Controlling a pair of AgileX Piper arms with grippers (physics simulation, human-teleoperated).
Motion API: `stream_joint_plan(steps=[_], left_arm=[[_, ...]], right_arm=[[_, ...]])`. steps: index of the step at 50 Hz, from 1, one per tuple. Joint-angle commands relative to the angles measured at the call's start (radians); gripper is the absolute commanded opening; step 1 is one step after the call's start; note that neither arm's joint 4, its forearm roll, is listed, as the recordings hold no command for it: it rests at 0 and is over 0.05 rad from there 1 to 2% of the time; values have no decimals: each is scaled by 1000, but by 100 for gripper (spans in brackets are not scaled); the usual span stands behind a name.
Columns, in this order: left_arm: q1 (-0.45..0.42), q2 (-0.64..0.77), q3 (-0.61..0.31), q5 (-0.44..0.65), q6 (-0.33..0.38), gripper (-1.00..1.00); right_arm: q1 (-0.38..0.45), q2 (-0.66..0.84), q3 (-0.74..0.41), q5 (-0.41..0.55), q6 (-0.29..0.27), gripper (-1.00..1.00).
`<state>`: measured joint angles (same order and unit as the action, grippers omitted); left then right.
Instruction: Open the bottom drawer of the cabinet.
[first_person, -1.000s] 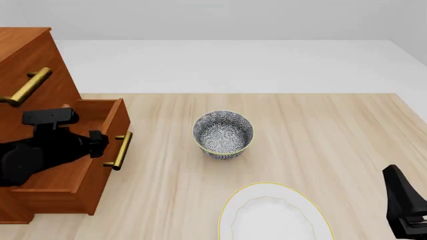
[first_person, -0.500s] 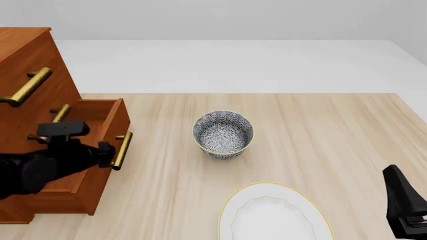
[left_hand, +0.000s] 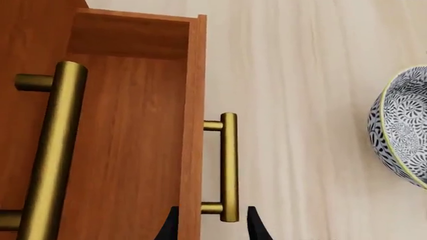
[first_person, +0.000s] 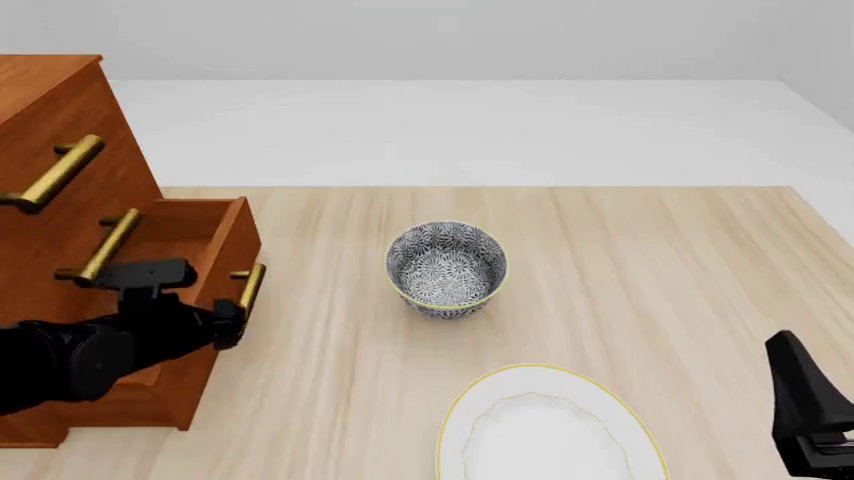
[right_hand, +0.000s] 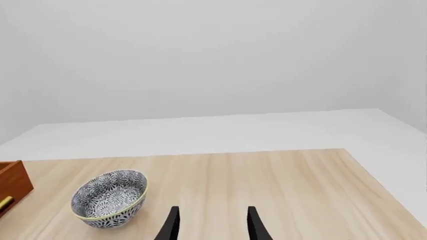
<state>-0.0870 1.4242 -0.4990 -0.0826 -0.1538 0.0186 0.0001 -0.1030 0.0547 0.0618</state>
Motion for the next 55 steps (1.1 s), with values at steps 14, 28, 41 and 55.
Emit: stream_joint_plan(steps=[14,28,41,55], left_arm=[[-130,45,16,-53,-67,100],[-209,76,-50,-27,-53,100],[-274,97,-116,3,-53,100],[-317,93,-152,30,-49,100]], right_arm=[[-9,0,9,-4,-2,100],[-15,0,6,-1,3,100],[-18,0,-2,4,5,100],[-21,0,-1,1,7,100]])
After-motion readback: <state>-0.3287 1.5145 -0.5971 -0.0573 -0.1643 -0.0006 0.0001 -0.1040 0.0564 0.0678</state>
